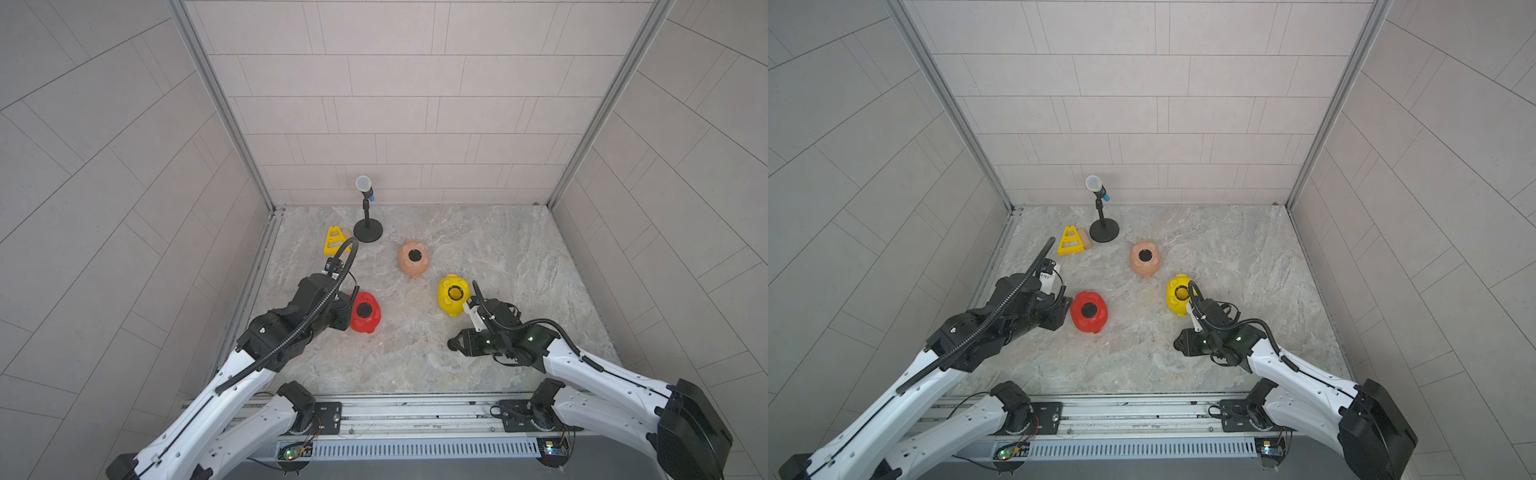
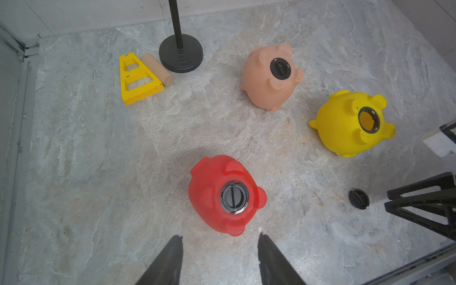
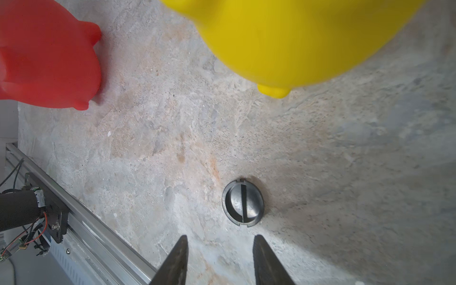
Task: Close piggy banks
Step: Move the knob to the center of the board.
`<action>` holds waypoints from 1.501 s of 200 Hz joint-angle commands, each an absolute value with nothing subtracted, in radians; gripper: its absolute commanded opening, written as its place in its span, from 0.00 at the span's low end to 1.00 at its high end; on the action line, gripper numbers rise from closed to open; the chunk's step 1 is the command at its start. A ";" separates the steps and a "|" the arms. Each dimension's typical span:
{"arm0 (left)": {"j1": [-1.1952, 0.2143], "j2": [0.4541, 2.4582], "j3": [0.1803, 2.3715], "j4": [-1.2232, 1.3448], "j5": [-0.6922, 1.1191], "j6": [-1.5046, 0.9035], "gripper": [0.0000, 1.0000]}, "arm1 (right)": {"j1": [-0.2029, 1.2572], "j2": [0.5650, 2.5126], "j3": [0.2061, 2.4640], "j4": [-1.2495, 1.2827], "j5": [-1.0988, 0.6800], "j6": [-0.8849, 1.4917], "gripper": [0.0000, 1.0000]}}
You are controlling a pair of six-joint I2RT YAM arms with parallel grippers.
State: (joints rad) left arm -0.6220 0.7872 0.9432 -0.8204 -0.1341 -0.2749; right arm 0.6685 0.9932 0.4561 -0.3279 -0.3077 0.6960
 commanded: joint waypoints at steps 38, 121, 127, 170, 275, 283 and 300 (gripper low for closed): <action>-0.619 0.749 0.934 -0.808 -0.189 -0.250 0.54 | 0.696 1.068 0.471 -0.292 -0.252 0.672 0.34; -0.618 0.747 0.931 -0.808 -0.193 -0.247 0.54 | 0.712 1.132 0.465 -0.236 -0.241 0.666 0.23; -0.619 0.747 0.931 -0.809 -0.193 -0.247 0.55 | 0.712 1.135 0.467 -0.234 -0.239 0.666 0.23; -0.618 0.744 0.931 -0.808 -0.193 -0.245 0.54 | 0.712 1.179 0.474 -0.242 -0.208 0.654 0.20; -0.620 0.749 0.930 -0.808 -0.192 -0.245 0.54 | 0.712 1.254 0.482 -0.291 -0.170 0.663 0.17; -0.619 0.749 0.930 -0.807 -0.192 -0.244 0.54 | 0.712 1.254 0.485 -0.322 -0.151 0.659 0.18; -0.620 0.752 0.930 -0.808 -0.195 -0.244 0.54 | 0.712 1.254 0.491 -0.371 -0.127 0.666 0.18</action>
